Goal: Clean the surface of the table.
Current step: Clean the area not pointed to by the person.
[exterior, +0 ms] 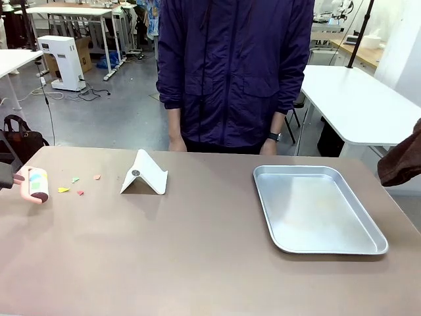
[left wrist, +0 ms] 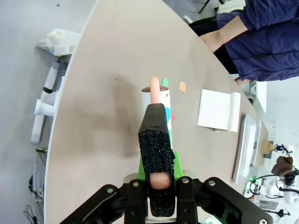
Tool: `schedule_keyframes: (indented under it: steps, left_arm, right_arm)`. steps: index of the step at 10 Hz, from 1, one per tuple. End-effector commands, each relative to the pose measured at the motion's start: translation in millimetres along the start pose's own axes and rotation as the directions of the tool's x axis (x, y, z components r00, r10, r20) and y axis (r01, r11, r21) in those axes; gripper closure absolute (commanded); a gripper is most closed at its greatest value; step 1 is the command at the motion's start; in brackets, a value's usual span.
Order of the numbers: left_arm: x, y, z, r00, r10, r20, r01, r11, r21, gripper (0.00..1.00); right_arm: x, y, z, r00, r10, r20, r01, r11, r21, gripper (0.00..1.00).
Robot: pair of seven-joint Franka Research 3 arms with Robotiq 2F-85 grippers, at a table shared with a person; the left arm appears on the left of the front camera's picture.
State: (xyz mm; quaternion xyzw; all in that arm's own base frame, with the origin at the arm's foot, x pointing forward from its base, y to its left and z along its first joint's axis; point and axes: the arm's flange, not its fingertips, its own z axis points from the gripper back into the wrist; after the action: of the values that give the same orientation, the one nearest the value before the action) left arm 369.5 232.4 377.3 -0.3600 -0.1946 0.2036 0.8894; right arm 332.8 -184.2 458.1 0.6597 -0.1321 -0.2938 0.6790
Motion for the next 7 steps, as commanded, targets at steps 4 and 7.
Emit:
schedule_keyframes:
  steps: [4, 7]
  left_arm:
    - [10, -2, -32, 0.996, 0.089, -0.01, -0.088, 0.992, 0.086, 0.78]
    - [23, 3, -53, 0.982, 0.185, -0.031, -0.178, 0.972, 0.154, 0.78]
  right_arm:
    - [-2, 3, -1, 1.0, 0.003, 0.019, -0.004, 1.0, 0.021, 1.0]
    - [-2, 3, -1, 1.0, 0.003, 0.019, -0.004, 1.0, 0.021, 1.0]
